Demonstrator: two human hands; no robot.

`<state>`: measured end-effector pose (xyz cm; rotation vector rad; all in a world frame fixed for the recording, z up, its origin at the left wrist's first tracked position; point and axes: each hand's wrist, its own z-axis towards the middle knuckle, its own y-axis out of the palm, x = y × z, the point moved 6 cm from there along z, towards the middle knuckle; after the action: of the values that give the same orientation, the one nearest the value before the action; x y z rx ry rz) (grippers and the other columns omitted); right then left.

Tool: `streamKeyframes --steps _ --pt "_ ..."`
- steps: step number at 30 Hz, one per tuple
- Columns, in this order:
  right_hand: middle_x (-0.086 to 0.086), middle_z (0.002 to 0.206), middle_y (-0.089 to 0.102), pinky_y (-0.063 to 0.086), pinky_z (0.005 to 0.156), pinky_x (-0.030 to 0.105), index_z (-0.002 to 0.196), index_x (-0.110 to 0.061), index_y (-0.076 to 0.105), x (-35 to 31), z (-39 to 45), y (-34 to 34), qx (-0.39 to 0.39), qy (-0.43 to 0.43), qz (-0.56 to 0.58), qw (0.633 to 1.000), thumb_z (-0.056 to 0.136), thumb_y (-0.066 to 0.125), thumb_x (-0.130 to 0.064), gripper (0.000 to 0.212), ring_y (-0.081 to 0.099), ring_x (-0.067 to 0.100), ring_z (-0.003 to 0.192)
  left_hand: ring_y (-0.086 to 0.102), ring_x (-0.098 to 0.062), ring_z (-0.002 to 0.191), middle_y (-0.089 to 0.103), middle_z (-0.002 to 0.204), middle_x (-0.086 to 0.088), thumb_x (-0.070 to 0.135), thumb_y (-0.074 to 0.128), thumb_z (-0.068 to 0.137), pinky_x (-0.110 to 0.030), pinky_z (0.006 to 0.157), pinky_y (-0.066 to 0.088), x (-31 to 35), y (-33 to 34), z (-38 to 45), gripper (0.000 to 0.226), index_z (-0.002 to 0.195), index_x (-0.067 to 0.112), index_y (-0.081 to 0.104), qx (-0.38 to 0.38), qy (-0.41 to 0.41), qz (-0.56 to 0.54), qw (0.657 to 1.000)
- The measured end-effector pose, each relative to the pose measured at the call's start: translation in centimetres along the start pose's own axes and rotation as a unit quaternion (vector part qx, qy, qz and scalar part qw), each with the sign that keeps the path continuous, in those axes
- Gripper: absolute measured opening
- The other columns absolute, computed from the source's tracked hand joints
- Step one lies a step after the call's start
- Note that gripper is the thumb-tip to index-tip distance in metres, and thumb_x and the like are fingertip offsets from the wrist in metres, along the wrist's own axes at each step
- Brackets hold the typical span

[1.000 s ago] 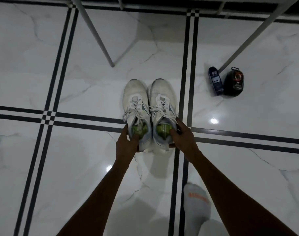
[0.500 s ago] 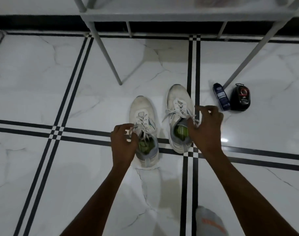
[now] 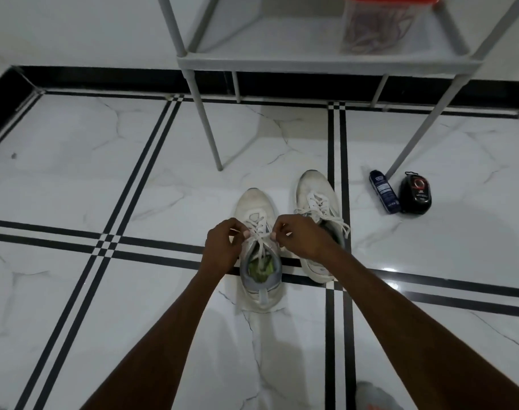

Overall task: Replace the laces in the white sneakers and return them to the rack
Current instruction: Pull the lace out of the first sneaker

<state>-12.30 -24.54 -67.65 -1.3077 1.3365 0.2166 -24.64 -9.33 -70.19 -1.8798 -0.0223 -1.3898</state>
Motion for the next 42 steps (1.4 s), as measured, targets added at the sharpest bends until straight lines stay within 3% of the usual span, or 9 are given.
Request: streamKeyframes --steps 8,16,19,24,27,30,34,39,42 --pt "0.019 0.095 0.074 0.059 0.069 0.042 0.091 -0.011 0.042 0.3 -0.3 -0.9 -0.034 0.123 0.169 0.977 0.103 0.045 -0.014 0.012 0.074 0.033 0.081 0.065 -0.008 0.076 0.073 0.091 0.002 0.007 0.055 0.099 -0.015 0.061 0.046 -0.8 -1.7 -0.8 0.010 0.091 0.012 0.055 -0.008 -0.051 -0.010 0.999" --pt "0.012 0.092 0.061 0.050 0.070 0.036 0.107 0.001 0.051 1.4 -0.5 -8.6 0.260 0.114 -0.077 0.956 0.097 0.052 -0.021 0.024 0.062 0.026 0.085 0.064 -0.024 0.076 0.071 0.100 -0.005 0.005 0.050 0.100 -0.014 0.056 0.043 -1.9 -3.2 -1.1 0.005 0.097 0.007 0.054 -0.009 -0.038 0.008 0.999" --pt "0.015 0.097 0.065 0.051 0.081 0.039 0.102 -0.001 0.057 1.0 0.2 -7.6 0.205 0.099 -0.080 0.970 0.094 0.057 -0.018 0.019 0.062 0.029 0.094 0.066 -0.013 0.086 0.072 0.099 -0.002 0.013 0.059 0.100 -0.014 0.065 0.048 -1.6 -2.8 -1.2 0.005 0.098 0.008 0.060 -0.007 -0.027 -0.063 0.998" --pt "0.010 0.139 0.052 0.033 0.110 0.038 0.136 -0.015 0.055 -1.6 1.3 -4.1 0.104 -0.014 -0.175 0.979 0.091 0.067 -0.018 0.047 0.044 0.032 0.131 0.064 -0.009 0.101 0.070 0.112 -0.004 -0.007 0.056 0.095 -0.013 0.083 0.052 -2.0 -2.4 -1.7 0.029 0.120 0.004 0.066 -0.025 -0.005 -0.092 0.995" --pt "0.008 0.131 0.062 0.037 0.107 0.029 0.128 -0.015 0.065 -3.2 1.7 -0.3 0.001 -0.079 -0.146 0.986 0.093 0.067 -0.018 0.035 0.055 0.025 0.122 0.067 -0.016 0.101 0.071 0.108 -0.007 0.001 0.071 0.089 -0.021 0.083 0.057 -2.4 -2.3 -1.3 0.020 0.109 0.004 0.070 0.008 -0.028 -0.077 0.997" --pt "0.006 0.099 0.075 0.055 0.088 0.041 0.099 -0.014 0.076 -3.3 1.8 1.8 -0.014 -0.068 -0.126 0.990 0.091 0.069 -0.022 0.013 0.069 0.022 0.091 0.068 -0.014 0.089 0.072 0.094 -0.004 0.016 0.076 0.089 -0.012 0.070 0.053 -2.3 -2.3 -1.2 0.012 0.090 0.006 0.070 0.035 -0.037 -0.058 0.997" --pt "0.005 0.090 0.075 0.057 0.081 0.041 0.089 -0.011 0.069 -2.4 1.8 1.6 0.014 -0.037 -0.105 0.994 0.092 0.067 -0.023 0.013 0.070 0.020 0.084 0.071 -0.026 0.087 0.071 0.097 -0.009 0.016 0.053 0.103 -0.028 0.070 0.057 -2.9 -2.4 -1.3 0.014 0.100 0.002 0.053 0.040 -0.066 -0.071 0.994" --pt "0.016 0.096 0.074 0.062 0.077 0.046 0.085 -0.007 0.049 -0.3 1.0 1.1 0.021 0.080 0.102 0.991 0.097 0.056 -0.012 0.015 0.074 0.030 0.086 0.070 -0.034 0.087 0.059 0.091 -0.021 0.005 0.033 0.108 -0.041 0.078 0.060 -5.4 -2.9 -3.3 0.017 0.096 -0.001 0.043 0.137 -0.292 -0.361 0.875" --pt "0.013 0.097 0.074 0.063 0.077 0.041 0.087 -0.006 0.049 -0.5 0.7 1.2 0.016 0.066 0.098 0.993 0.097 0.058 -0.014 0.015 0.073 0.023 0.092 0.071 -0.030 0.075 0.070 0.093 -0.018 0.014 0.055 0.096 -0.038 0.068 0.059 -9.0 -4.2 -4.3 0.025 0.109 -0.007 0.055 0.210 -0.392 -0.270 0.854"
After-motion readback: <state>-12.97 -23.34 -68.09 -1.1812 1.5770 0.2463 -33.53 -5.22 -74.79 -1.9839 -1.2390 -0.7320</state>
